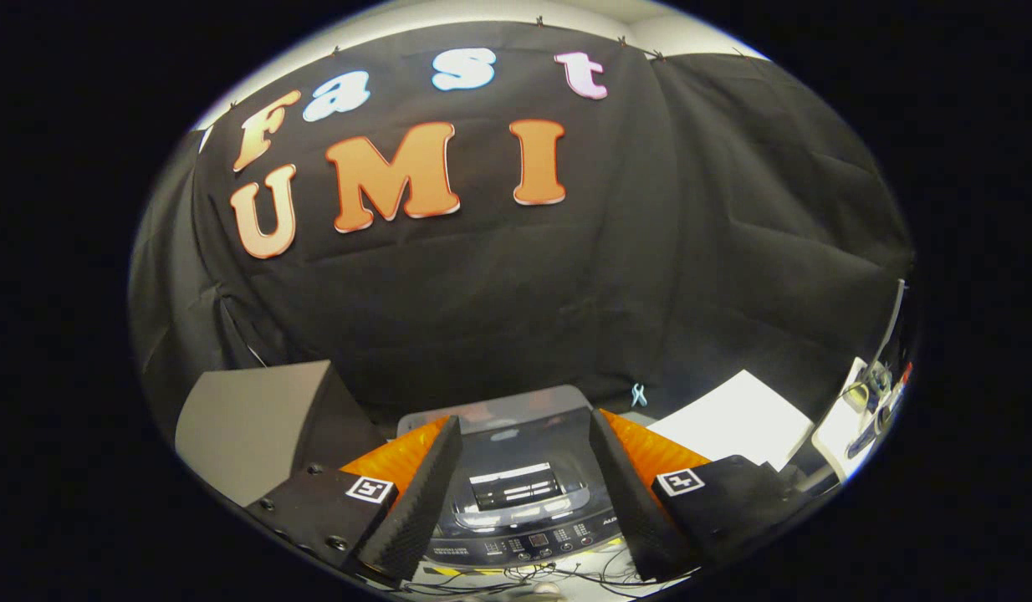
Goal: Put the clothes into the washing machine and then close the washing machine lid.
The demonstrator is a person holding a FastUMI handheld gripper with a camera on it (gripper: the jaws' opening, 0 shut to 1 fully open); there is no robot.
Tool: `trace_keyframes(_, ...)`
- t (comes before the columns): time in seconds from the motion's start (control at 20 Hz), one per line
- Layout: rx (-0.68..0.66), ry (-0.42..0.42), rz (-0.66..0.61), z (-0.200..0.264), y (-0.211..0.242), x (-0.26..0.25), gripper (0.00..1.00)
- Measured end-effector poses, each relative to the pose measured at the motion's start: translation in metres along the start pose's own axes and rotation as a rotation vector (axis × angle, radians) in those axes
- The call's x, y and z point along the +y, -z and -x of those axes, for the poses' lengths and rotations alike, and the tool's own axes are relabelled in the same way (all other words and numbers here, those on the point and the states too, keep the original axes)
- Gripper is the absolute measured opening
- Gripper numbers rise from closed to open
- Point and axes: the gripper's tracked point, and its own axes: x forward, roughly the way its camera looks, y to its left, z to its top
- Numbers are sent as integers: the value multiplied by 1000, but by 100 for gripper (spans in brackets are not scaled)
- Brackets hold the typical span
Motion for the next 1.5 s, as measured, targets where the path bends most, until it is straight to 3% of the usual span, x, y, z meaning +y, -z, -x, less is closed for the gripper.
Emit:
trace_keyframes(0.6, -309, -42, -15, 118, -146, 22, 98)
trace_keyframes(1.5, -384, -22, 5, 179, -180, 20, 98)
